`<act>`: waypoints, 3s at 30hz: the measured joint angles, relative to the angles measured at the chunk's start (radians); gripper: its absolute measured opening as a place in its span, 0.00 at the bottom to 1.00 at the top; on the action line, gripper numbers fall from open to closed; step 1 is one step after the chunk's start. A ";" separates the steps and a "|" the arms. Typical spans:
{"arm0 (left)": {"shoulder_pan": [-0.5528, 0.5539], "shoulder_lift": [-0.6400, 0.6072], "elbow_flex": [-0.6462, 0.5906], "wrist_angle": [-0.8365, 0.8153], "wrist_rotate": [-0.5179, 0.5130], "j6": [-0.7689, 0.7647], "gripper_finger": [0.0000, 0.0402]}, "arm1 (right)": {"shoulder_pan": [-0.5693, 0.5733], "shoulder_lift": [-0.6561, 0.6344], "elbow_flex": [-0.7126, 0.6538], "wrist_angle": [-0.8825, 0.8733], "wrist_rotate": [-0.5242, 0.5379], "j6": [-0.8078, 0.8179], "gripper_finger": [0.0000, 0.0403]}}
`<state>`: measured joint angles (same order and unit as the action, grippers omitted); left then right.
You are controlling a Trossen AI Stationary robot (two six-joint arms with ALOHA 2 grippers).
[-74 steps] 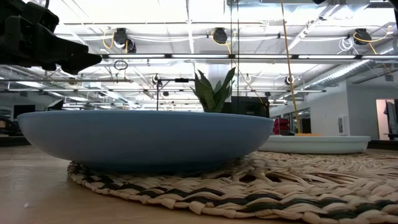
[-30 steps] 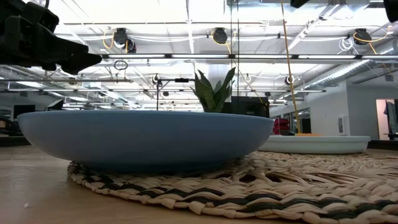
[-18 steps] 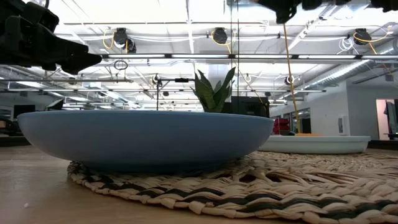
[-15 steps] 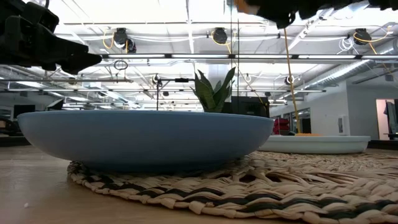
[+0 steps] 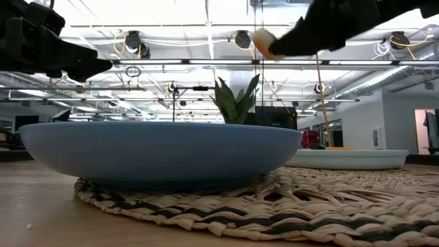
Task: Pick & Place donuts
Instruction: Put the small green donut on the light blue plate, then put the large black donut on the blue plate
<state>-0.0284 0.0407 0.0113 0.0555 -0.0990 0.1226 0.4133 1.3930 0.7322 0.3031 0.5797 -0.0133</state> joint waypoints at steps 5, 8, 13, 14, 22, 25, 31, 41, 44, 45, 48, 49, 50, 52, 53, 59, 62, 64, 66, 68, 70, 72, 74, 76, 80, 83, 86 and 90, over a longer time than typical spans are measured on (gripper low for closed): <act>0.000 0.000 0.000 0.000 0.000 0.000 0.76 | -0.031 0.000 -0.002 -0.121 -0.050 0.020 0.34; 0.000 0.000 0.000 0.000 0.000 0.000 0.76 | -0.055 0.000 -0.021 -0.145 -0.149 0.089 0.34; 0.000 0.000 0.000 0.000 0.000 0.000 0.76 | -0.090 0.000 -0.063 -0.156 -0.188 0.162 0.34; 0.000 0.000 0.000 0.000 0.000 0.000 0.76 | -0.096 0.000 -0.071 -0.157 -0.189 0.166 0.34; 0.000 0.000 0.000 0.000 0.000 0.000 0.76 | -0.137 0.000 -0.108 -0.134 -0.262 0.185 0.34; 0.000 0.000 0.000 0.000 0.000 0.000 0.76 | -0.149 0.000 -0.135 -0.115 -0.269 0.201 0.34; 0.000 0.000 0.000 0.000 0.000 0.000 0.76 | -0.166 0.000 -0.195 -0.091 -0.267 0.234 0.34; 0.000 0.000 0.000 0.000 0.000 0.000 0.76 | -0.172 0.001 -0.221 -0.015 -0.265 0.217 0.35; 0.000 0.000 0.000 0.000 0.000 0.000 0.76 | -0.173 0.024 -0.221 0.000 -0.264 0.215 0.37; 0.000 0.000 0.000 0.000 0.000 0.000 0.76 | -0.173 0.039 -0.221 0.000 -0.264 0.213 0.37; 0.000 0.000 0.000 0.000 0.000 0.000 0.76 | -0.181 0.103 -0.222 0.050 -0.264 0.201 0.38; 0.000 0.000 0.000 0.000 0.000 0.000 0.76 | -0.188 0.125 -0.222 0.075 -0.264 0.201 0.38; 0.000 0.000 0.000 0.000 0.000 0.000 0.76 | -0.194 0.141 -0.222 0.097 -0.264 0.203 0.39; 0.000 0.000 0.000 -0.001 0.000 0.000 0.76 | -0.209 0.151 -0.221 0.133 -0.264 0.203 0.40; 0.000 0.000 0.000 0.000 0.000 0.000 0.76 | -0.215 0.153 -0.215 0.138 -0.264 0.203 0.41; 0.000 0.000 0.000 0.000 0.000 0.000 0.76 | -0.224 0.148 -0.214 0.111 -0.269 0.214 0.44; 0.000 0.000 0.000 0.000 0.000 0.000 0.76 | -0.224 0.148 -0.214 0.057 -0.270 0.230 0.44; 0.000 0.000 0.000 -0.001 0.000 0.000 0.76 | -0.225 0.148 -0.214 0.049 -0.270 0.240 0.44; 0.000 0.000 0.000 0.000 0.000 0.000 0.76 | -0.229 0.148 -0.214 0.049 -0.271 0.242 0.44; 0.000 0.000 0.000 0.000 0.000 0.000 0.76 | -0.232 0.148 -0.214 0.049 -0.271 0.260 0.46; 0.000 0.000 0.000 0.000 0.000 0.000 0.76 | -0.237 0.148 -0.214 0.049 -0.274 0.274 0.48; 0.000 0.000 0.000 0.000 0.000 0.000 0.76 | -0.244 0.148 -0.214 0.046 -0.299 0.285 0.51; 0.000 0.000 0.000 0.000 0.000 0.000 0.76 | -0.250 0.148 -0.214 0.042 -0.323 0.293 0.55; 0.000 0.000 0.000 0.000 0.000 0.000 0.76 | -0.251 0.148 -0.214 0.040 -0.324 0.298 0.58; 0.000 0.000 0.000 0.000 0.000 0.000 0.76 | -0.251 0.148 -0.214 0.013 -0.323 0.298 0.63; 0.000 0.000 0.000 0.000 0.000 0.000 0.76 | -0.251 0.140 -0.214 0.004 -0.323 0.291 0.63; 0.000 0.000 0.000 0.000 0.000 0.000 0.76 | -0.251 0.099 -0.214 -0.010 -0.323 0.290 0.63; 0.000 0.000 0.000 0.000 0.000 0.000 0.76 | -0.249 0.001 -0.214 -0.056 -0.322 0.290 0.63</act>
<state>-0.0284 0.0410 0.0112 0.0553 -0.0988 0.1228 0.1647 1.3941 0.5186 0.2467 0.2581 0.2766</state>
